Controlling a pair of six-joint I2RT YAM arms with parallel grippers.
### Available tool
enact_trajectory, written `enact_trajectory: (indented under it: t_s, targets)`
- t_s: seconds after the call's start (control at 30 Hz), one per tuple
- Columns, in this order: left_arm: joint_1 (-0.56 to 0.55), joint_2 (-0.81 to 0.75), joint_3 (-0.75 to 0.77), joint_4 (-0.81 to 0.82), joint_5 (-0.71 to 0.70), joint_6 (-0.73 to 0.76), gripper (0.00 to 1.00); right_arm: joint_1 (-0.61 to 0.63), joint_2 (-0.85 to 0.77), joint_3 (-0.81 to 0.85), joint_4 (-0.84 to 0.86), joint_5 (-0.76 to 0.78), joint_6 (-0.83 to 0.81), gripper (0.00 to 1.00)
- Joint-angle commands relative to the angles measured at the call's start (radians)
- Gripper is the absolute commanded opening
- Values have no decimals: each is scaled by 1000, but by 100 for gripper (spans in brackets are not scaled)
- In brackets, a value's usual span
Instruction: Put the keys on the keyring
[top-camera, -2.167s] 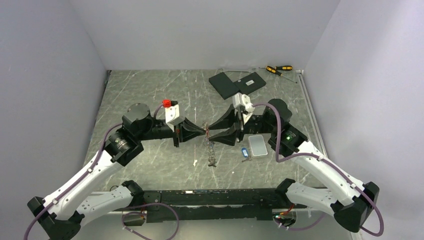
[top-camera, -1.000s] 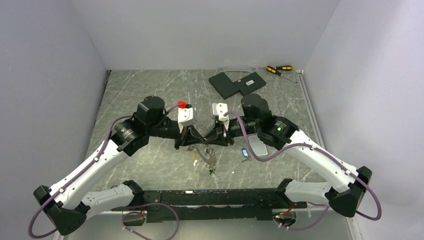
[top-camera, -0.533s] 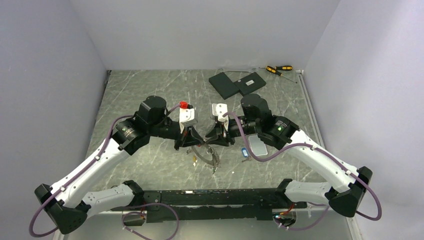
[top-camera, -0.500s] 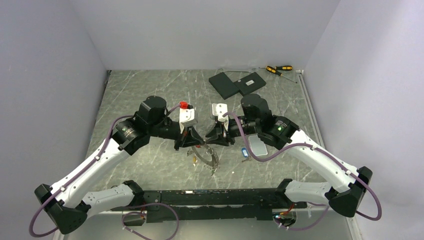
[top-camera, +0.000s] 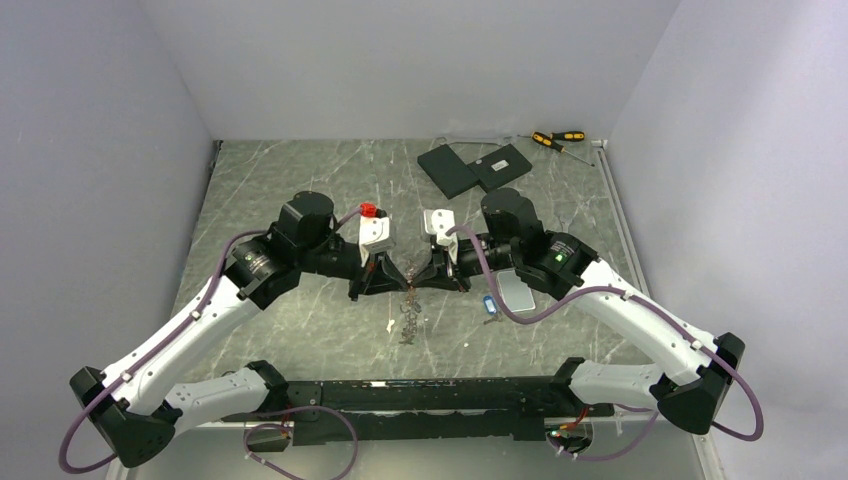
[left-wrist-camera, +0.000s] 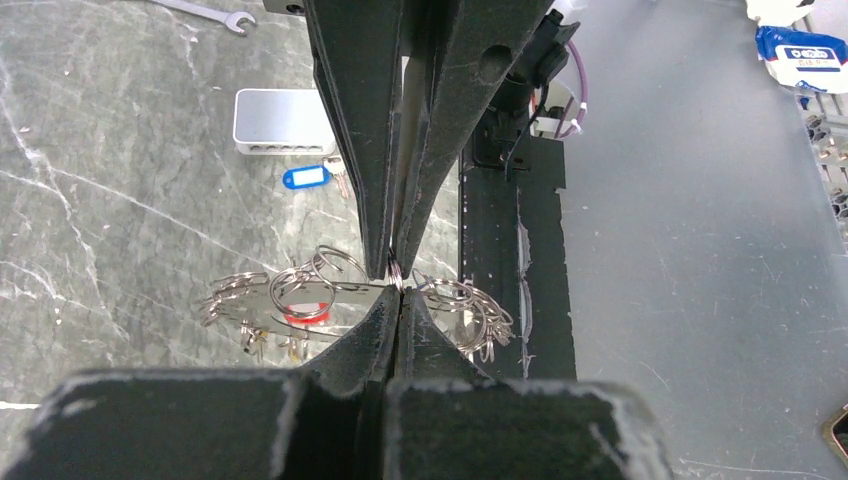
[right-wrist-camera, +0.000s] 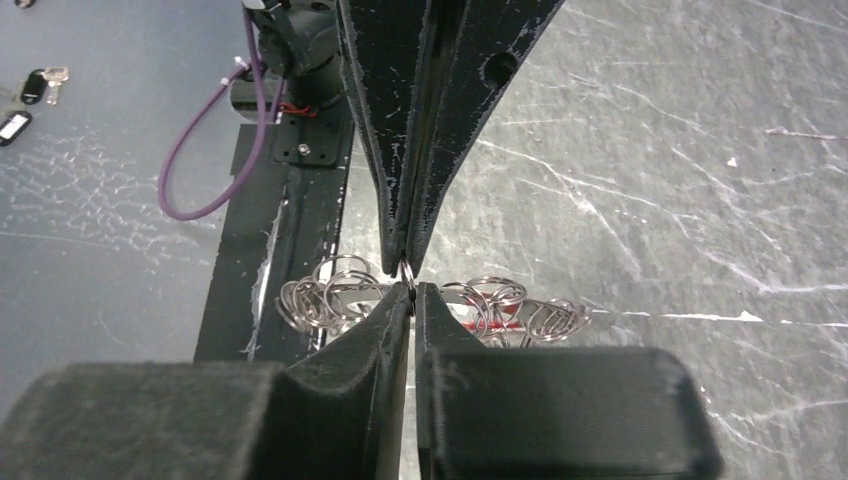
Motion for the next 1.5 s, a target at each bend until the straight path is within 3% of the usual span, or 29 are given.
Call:
enact_trajectory:
  t_s: [0.0,0.17,0.33,0.5,0.73,1.03,1.27,1.47]
  targets:
    - [-3,-3,57,32,50,24,0,-1,-13,32,4,-61,-27,5]
    - [-2,-10,57,53,6,-7,0,-2,-25,9,26,-129,-40,0]
    - [-3,-76,5,146,-37,-56,44,-4,-95,-92,207,-111,42,0]
    - [-3,-180,-66,243,-125,-103,66,-4,-165,-194,427,-69,150,0]
    - [-3,-273,-136,343,-219,-195,63,-5,-269,-378,820,51,331,0]
    - [-3,-327,-227,581,-200,-301,52,-4,-282,-702,1690,219,706,0]
    - [-2,-300,-253,705,-136,-353,40,-4,-205,-757,2021,224,835,0]
    - [-3,-251,-276,848,-69,-417,37,-4,-184,-772,2125,220,891,0]
